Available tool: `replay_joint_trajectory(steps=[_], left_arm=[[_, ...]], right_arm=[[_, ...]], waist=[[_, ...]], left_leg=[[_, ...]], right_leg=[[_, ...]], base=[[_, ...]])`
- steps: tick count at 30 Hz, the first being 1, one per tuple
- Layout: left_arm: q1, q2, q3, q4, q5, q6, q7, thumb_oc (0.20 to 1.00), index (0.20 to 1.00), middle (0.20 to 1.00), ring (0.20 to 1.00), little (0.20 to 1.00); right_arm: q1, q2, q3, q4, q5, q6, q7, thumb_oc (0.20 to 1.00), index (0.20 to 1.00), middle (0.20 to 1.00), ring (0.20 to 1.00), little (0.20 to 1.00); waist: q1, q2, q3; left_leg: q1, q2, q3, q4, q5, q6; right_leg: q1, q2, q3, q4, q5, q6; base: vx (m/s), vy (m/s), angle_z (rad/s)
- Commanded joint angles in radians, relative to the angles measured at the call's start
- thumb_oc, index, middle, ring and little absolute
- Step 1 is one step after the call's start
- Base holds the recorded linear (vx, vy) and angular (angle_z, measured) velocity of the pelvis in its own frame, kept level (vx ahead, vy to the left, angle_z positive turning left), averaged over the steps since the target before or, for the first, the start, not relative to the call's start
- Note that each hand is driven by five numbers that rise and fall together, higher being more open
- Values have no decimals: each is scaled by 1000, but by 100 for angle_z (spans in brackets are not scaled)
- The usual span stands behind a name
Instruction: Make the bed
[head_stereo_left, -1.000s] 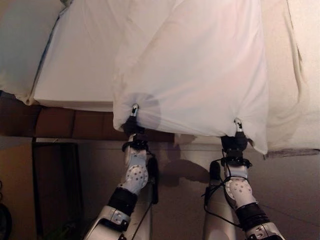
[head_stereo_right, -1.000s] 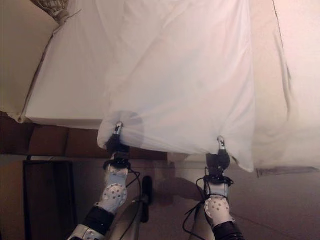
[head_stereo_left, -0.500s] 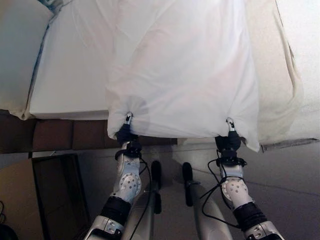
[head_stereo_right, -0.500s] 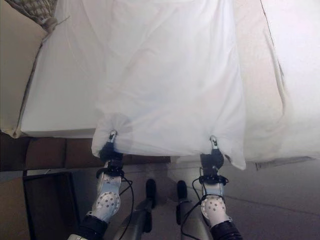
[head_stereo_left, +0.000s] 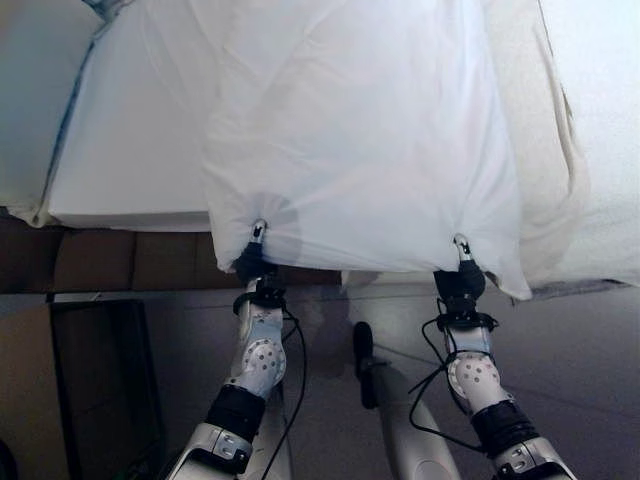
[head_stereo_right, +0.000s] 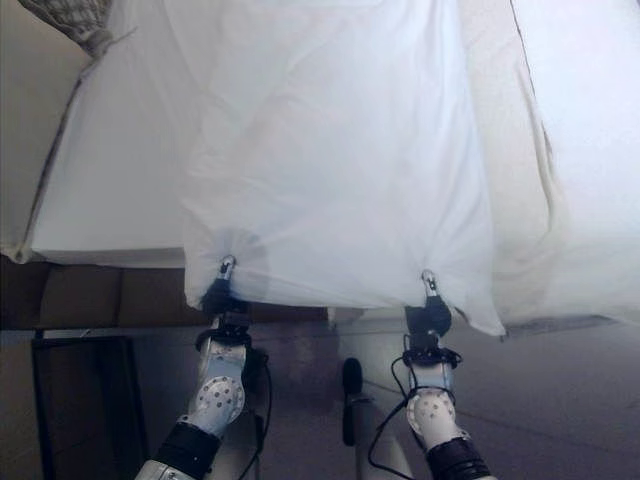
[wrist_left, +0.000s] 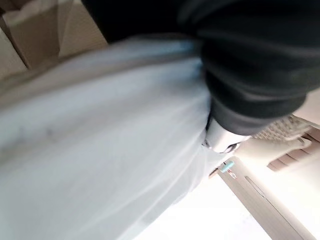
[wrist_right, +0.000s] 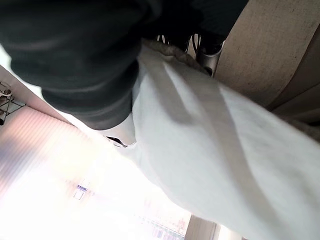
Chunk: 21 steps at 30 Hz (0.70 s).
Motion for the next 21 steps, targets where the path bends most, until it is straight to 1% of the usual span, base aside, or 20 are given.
replay_joint_trajectory(steps=[1,2,3,4,5,6,7,8,9,10,11,12,13,14,15,16,17,19,20,21], left_arm=[[3,67,83,-62,80,-113,35,200,200,200,200,200],[8,59,87,-50,66,-119,40,200,200,200,200,200],[17,49,91,-27,57,-121,48,200,200,200,200,200],[17,49,91,-26,57,-121,47,200,200,200,200,200],[32,50,102,15,67,-122,59,200,200,200,200,200],[32,50,102,15,67,-122,59,200,200,200,200,200],[45,47,120,70,77,-110,82,200,200,200,200,200],[36,40,129,115,84,-112,99,200,200,200,200,200],[11,29,132,161,66,-115,106,200,200,200,200,200],[1,22,133,204,84,-108,123,200,200,200,200,200],[-12,15,139,248,86,-104,130,200,200,200,200,200],[-27,0,146,293,60,-101,129,200,200,200,200,200],[-46,-6,153,352,59,-92,134,200,200,200,200,200],[-54,-18,163,418,50,-83,139,200,200,200,200,200],[-69,-30,175,461,23,-83,136,200,200,200,200,200],[-82,-29,179,504,25,-75,145,200,200,200,200,200],[-108,-32,195,581,26,-56,145,200,200,200,200,200],[-134,-33,207,698,25,-16,141,200,200,200,200,200],[-149,-28,204,767,46,18,136,200,200,200,200,200],[-163,-32,210,836,34,57,130,200,200,200,200,200]], right_arm=[[32,-4,-49,-20,-8,-45,30,200,200,200,200,200],[35,-1,-52,-10,-2,-38,30,200,200,200,200,200],[35,3,-56,16,0,-28,28,200,200,200,200,200],[34,3,-56,17,1,-28,28,200,200,200,200,200],[18,10,-53,75,-9,-9,25,200,200,200,200,200],[18,10,-53,76,-9,-9,25,200,200,200,200,200],[5,19,-42,151,-26,23,22,200,200,200,200,200],[-6,17,-37,192,-23,33,27,200,200,200,200,200],[-23,12,-24,239,-30,42,32,200,200,200,200,200],[-29,15,-17,283,-38,49,26,200,200,200,200,200],[-41,13,-12,323,-44,57,23,200,200,200,200,200],[-48,15,-5,367,-57,71,19,200,200,200,200,200],[-66,19,-7,414,-56,82,18,200,200,200,200,200],[-76,23,-3,473,-68,98,13,200,200,200,200,200],[-95,24,-3,524,-90,113,6,200,200,200,200,200],[-112,24,-5,565,-89,115,-5,200,200,200,200,200],[-127,32,-12,605,-88,118,-11,200,200,200,200,200],[-139,28,-12,686,-132,138,-36,200,200,200,200,200],[-146,26,-17,728,-147,147,-47,200,200,200,200,200],[-155,23,-20,777,-169,157,-62,200,200,200,200,200]], waist=[[8,11,-48],[7,12,-46],[7,17,-44],[6,16,-46],[20,19,-39],[20,19,-39],[46,21,-37],[39,21,-34],[28,16,-32],[22,16,-29],[22,16,-27],[23,16,-24],[21,21,-17],[25,25,-14],[31,24,-16],[31,27,-16],[29,27,-16],[23,25,-26],[17,26,-27],[11,29,-31]], left_leg=[[-27,-117,78,41,26,16],[-37,-149,89,97,-9,28],[-46,-182,101,134,-41,46],[-50,-184,101,134,-38,47],[-45,-198,130,159,-64,68],[-45,-198,131,159,-65,68],[-25,-193,161,139,-73,75],[-11,-202,163,121,-69,78],[-1,-220,163,97,-57,79],[11,-236,157,83,-53,78],[11,-247,154,71,-44,77],[14,-250,155,67,-42,77],[9,-251,152,70,-42,78],[9,-248,156,82,-48,79],[-2,-242,167,89,-43,74],[-2,-237,173,85,-44,72],[-4,-231,176,79,-34,67],[-8,-220,180,63,-18,55],[-6,-217,180,55,-11,49],[2,-211,178,41,-10,44]], right_leg=[[80,-152,114,-177,102,214],[110,-191,119,-216,129,225],[131,-239,125,-264,176,232],[129,-240,125,-269,180,233],[125,-277,85,-303,250,221],[125,-277,86,-303,251,221],[139,-279,-45,-330,234,201],[134,-234,-27,-303,199,190],[109,-176,7,-280,175,182],[99,-121,37,-265,146,175],[83,-97,50,-258,136,166],[87,-99,50,-261,130,161],[79,-102,68,-254,130,164],[83,-109,69,-245,125,167],[80,-122,54,-253,137,177],[76,-122,53,-256,142,182],[72,-118,56,-262,149,183],[75,-117,51,-278,156,183],[80,-117,45,-287,156,183],[86,-114,41,-288,152,182]], base=[[76,615,-26],[129,870,38],[95,489,74],[104,608,84],[57,351,27],[104,622,-28],[38,361,-67],[30,426,-117],[4,210,-86],[-2,164,-25],[8,120,50],[-15,79,55],[-6,45,22],[-38,27,-2],[-44,-9,-2],[-54,-37,-7],[-29,-79,-12],[-18,-107,-9],[-4,-106,0],[-13,-94,-1]])
